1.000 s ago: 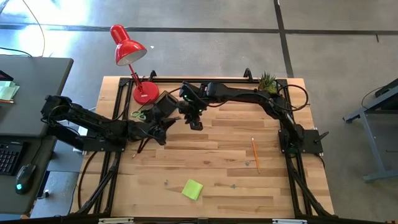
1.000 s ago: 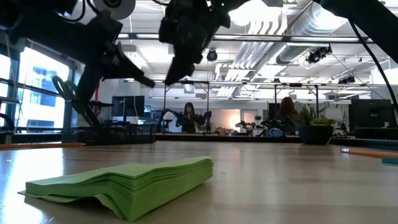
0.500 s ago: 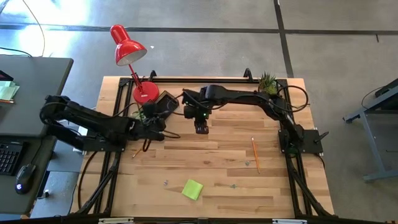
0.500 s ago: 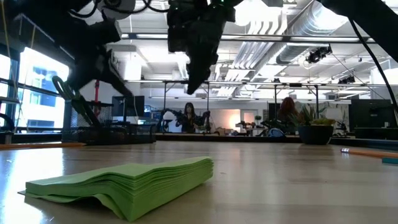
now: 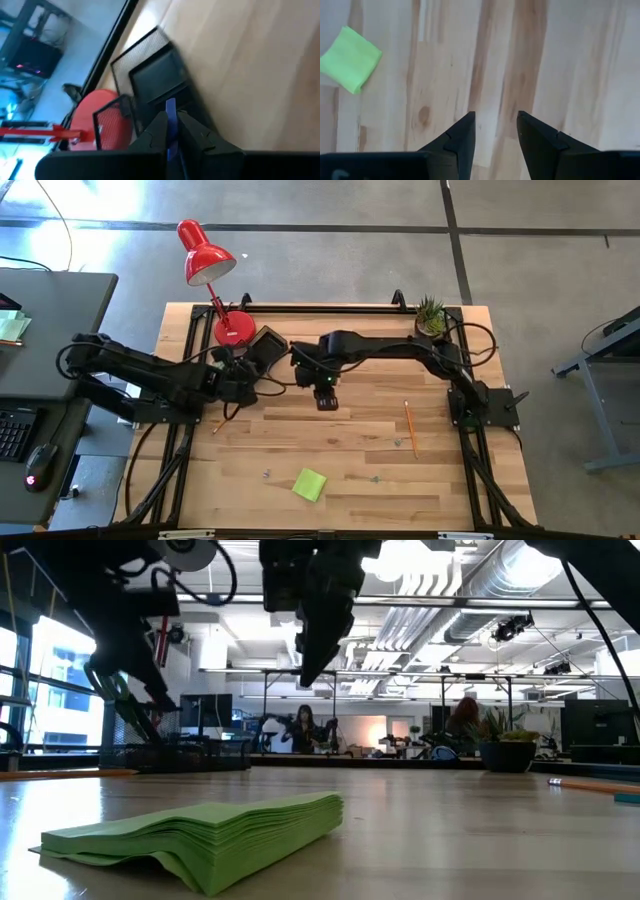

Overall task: Pick and place office supplies into organizer
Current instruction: Put the blue eraser into the desk organizer, then put the top blue binder clip into the desk organizer

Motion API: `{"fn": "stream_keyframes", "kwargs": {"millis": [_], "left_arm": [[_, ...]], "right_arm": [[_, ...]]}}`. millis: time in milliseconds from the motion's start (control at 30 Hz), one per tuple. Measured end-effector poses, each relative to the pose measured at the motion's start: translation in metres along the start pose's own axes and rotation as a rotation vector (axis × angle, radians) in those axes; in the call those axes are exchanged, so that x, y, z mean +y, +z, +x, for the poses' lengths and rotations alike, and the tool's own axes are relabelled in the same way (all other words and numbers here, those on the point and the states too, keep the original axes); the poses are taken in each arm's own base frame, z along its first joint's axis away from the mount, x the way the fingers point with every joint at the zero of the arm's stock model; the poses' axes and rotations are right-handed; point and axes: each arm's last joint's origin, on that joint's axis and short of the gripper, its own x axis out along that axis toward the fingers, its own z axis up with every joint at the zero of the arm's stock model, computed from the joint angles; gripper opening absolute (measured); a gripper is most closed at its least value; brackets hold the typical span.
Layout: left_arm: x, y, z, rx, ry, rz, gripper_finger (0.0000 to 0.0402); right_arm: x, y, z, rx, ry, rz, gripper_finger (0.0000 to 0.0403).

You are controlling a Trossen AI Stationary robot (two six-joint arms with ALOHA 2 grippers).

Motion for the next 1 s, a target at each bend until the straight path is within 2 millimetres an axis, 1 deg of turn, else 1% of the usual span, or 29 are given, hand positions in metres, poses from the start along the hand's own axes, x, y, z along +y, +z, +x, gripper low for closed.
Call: {"fn": "stream_keyframes", "kwargs": {"millis": [133,233,400,633,767,833,1000], "left_arm": [[0.005,-0.005,0.012,0.062,0.005,-0.034,0.0026],[0.01,-0.004,0.019,0.07,0.023,-0.082,0.0035],[0.013,-0.002,0.023,0.083,0.005,-0.124,0.0055],[0.013,-0.001,0.023,0.079,0.003,-0.139,0.0107],[0.012,0.005,0.021,0.041,-0.022,-0.156,0.0132],[0.014,0.012,0.017,0.023,-0.048,-0.176,0.014],[0.017,0.031,0.005,-0.007,-0.178,-0.218,0.0146]], "right_arm": [[0.009,0.002,0.002,-0.004,0.005,-0.025,0.0138],[0.015,0.003,0.004,-0.002,0.009,-0.039,0.0138],[0.021,0.004,0.006,0.001,0.011,-0.056,0.0138],[0.02,-0.008,0.026,0.071,0.028,-0.032,0.0138],[0.019,-0.014,0.034,0.106,0.024,-0.007,0.0138],[0.019,-0.015,0.036,0.119,0.0,0.011,0.0138],[0.024,-0.017,0.034,0.154,-0.084,0.047,0.0138]]}}
